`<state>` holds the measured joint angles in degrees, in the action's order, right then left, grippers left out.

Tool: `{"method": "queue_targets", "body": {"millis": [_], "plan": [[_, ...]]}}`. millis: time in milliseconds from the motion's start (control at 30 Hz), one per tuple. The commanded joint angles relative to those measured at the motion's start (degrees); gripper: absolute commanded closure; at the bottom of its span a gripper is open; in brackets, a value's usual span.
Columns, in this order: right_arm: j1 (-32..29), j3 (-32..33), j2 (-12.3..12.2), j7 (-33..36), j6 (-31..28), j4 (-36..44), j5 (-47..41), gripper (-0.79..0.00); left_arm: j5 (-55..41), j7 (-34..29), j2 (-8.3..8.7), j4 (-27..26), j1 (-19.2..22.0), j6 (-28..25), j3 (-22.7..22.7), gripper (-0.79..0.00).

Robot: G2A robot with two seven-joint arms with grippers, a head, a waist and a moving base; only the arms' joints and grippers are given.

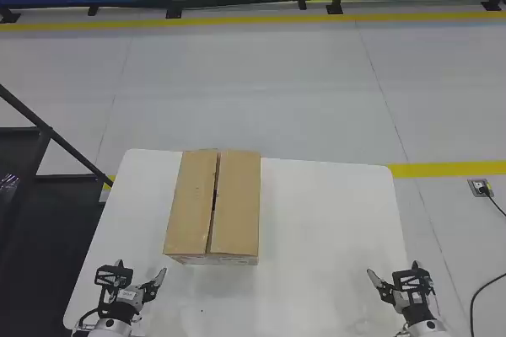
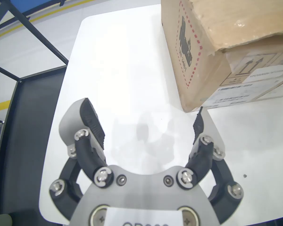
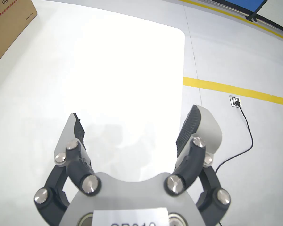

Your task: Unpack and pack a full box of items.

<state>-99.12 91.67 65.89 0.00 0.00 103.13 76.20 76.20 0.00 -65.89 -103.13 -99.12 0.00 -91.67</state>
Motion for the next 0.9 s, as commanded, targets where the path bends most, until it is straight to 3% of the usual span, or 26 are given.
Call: {"method": "queue_targets", "body": {"millis": [0, 367, 567, 867], "plan": [[0.0, 0.0, 0.0, 0.0, 0.0, 0.0, 0.0, -0.784, 0.0, 0.0, 0.0, 0.0, 0.0, 0.0, 0.0, -0.784], [3.0, -3.3, 0.0, 1.8, -3.3, 5.5, 6.2, -0.785, -6.0, 5.2, -0.58, 2.0, 2.2, 3.9, -2.9, -0.785], [6.0, -6.2, 0.2, 5.8, -5.0, 7.9, 9.5, -0.785, -10.6, 5.6, -0.63, 4.6, 5.9, 2.4, -5.9, -0.785], [6.0, -6.2, 0.2, 5.8, -5.0, 7.9, 9.5, -0.785, -10.7, 5.3, -0.62, 4.9, 6.1, 2.3, -6.0, -0.785]]}}
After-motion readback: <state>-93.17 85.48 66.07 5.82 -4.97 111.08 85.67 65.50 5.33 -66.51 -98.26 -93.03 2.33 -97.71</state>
